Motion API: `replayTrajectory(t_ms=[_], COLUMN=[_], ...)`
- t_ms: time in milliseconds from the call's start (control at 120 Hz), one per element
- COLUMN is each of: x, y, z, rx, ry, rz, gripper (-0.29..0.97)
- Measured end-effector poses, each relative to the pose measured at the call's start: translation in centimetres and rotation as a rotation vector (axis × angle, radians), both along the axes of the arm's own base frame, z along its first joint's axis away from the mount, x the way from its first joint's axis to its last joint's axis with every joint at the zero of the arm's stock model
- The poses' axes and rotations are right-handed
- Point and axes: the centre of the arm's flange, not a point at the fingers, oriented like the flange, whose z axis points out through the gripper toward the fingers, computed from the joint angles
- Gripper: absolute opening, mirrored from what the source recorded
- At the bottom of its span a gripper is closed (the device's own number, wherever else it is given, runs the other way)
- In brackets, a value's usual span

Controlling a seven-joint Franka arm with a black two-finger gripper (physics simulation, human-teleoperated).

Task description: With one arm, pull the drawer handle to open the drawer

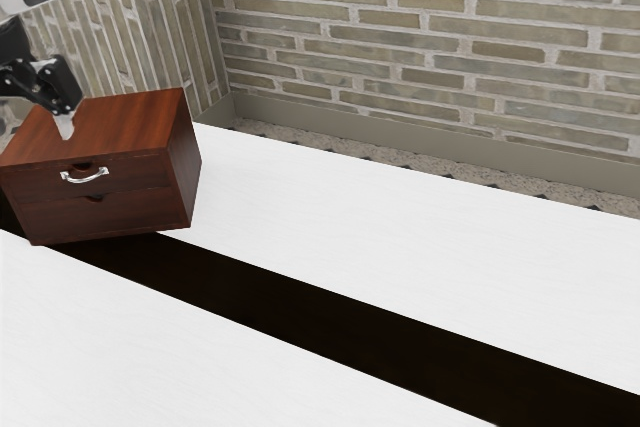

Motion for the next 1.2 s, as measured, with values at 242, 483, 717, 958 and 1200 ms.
replayTrajectory(t_ms=[242, 483, 717, 958, 1200], x=[-6.3, -8.8, -7.5, -4.6, 0.1], y=[5.4, 12.6, 14.1, 16.1, 18.3], z=[-5.8, -11.6, -10.9, -12.8, -16.7], rx=[-0.101, -0.001, 0.155, 0.213, 0.229], ry=[0.048, 0.101, 0.008, 0.013, 0.015], rz=[-0.119, -0.277, -0.648, -0.948, -1.155], gripper=[0.68, 0.68, 0.68, 0.68, 0.68])
